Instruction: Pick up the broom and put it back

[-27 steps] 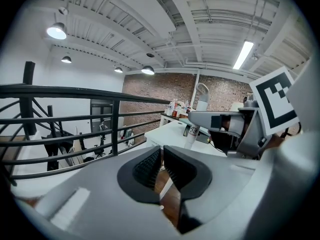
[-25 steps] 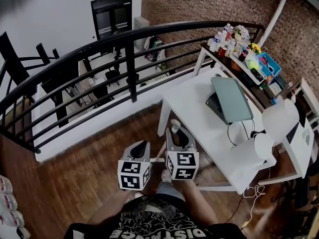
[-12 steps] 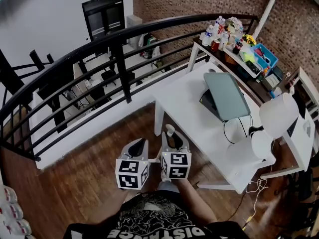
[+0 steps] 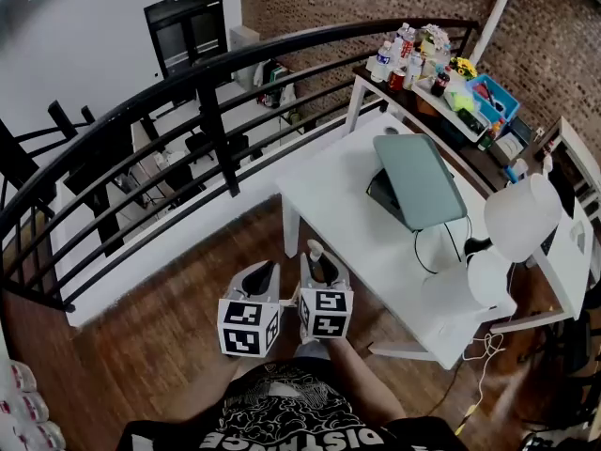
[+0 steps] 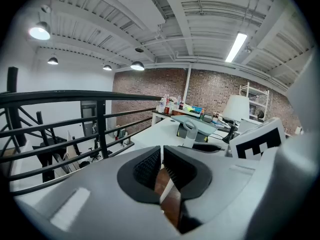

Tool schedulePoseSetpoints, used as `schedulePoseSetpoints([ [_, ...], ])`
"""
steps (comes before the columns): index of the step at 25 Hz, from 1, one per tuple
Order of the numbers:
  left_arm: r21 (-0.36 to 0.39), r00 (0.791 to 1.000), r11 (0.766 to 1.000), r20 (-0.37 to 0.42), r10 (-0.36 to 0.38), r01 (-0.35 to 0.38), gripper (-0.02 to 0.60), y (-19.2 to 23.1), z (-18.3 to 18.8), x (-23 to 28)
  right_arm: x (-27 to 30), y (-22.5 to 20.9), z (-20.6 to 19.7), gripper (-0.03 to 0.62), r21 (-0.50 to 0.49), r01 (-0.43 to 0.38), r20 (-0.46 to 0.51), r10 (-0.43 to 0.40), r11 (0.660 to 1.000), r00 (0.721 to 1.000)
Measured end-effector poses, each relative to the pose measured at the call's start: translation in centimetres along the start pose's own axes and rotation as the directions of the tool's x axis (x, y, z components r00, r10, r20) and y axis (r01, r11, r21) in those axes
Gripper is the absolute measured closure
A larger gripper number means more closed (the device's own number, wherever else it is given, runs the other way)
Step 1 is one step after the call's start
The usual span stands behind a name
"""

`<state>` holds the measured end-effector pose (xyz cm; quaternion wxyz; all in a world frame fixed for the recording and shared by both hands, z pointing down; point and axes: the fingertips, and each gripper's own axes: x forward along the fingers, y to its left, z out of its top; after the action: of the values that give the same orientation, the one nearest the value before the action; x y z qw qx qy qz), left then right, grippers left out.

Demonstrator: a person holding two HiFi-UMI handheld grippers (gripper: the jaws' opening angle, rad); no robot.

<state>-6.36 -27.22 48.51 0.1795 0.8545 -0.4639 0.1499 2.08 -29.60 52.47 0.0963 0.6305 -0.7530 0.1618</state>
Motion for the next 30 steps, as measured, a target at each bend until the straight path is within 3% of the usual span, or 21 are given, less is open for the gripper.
schedulePoseSetpoints([
  [10,0.004,1.0,1.0,-0.03,0.002,-0.002,0.558,-0.4,0.1,2.3,1.9,-3.1,-2.1,0.493,0.042,0.032,-0.046,-0.03,0.999,0.999],
  [30,0.011,0.998,1.0,-0.056,-0.027,0.028,0.558,-2.2,0.3,6.3,3.7,-7.0,-1.4,0.494,0.025,0.066,-0.039,-0.065,0.998,0.997],
])
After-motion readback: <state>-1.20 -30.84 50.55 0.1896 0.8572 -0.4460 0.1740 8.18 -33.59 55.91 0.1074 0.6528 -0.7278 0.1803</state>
